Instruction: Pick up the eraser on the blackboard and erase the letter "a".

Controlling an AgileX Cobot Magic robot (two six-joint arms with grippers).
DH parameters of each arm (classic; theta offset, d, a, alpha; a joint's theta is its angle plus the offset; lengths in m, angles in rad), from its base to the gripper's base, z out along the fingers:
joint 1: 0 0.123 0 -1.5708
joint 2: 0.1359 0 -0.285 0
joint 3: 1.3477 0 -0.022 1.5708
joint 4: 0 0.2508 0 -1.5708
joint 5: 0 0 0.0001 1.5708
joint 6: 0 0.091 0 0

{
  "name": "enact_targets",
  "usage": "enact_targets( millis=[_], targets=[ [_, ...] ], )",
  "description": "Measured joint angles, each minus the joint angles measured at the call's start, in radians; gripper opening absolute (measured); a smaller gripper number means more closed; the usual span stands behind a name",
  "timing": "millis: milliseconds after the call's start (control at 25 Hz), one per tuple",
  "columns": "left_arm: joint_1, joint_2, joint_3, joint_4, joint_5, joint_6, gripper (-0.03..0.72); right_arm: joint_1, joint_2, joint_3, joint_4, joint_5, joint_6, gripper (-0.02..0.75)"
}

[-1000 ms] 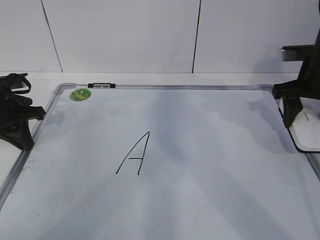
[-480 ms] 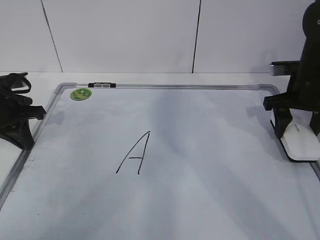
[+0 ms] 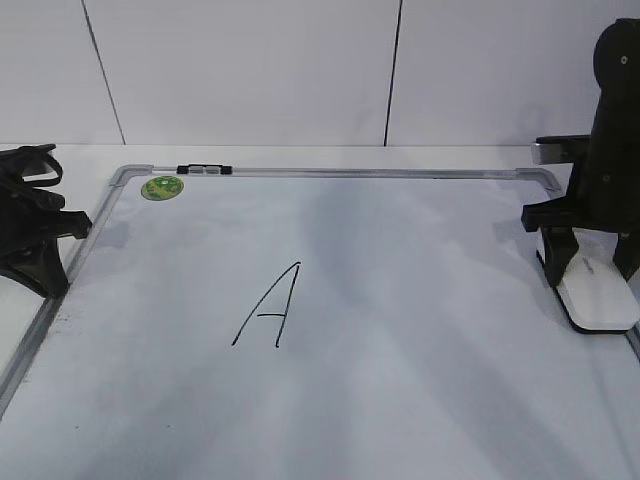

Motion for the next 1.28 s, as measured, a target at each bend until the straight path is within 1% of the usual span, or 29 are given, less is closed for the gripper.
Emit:
enact_targets(
  millis=[1280],
  targets=[
    [0.0,0.002,-0.002,0.0,0.006,0.0,0.015,0.0,0.025,-0.014,0.0,0.008,-0.002,0.559]
  ],
)
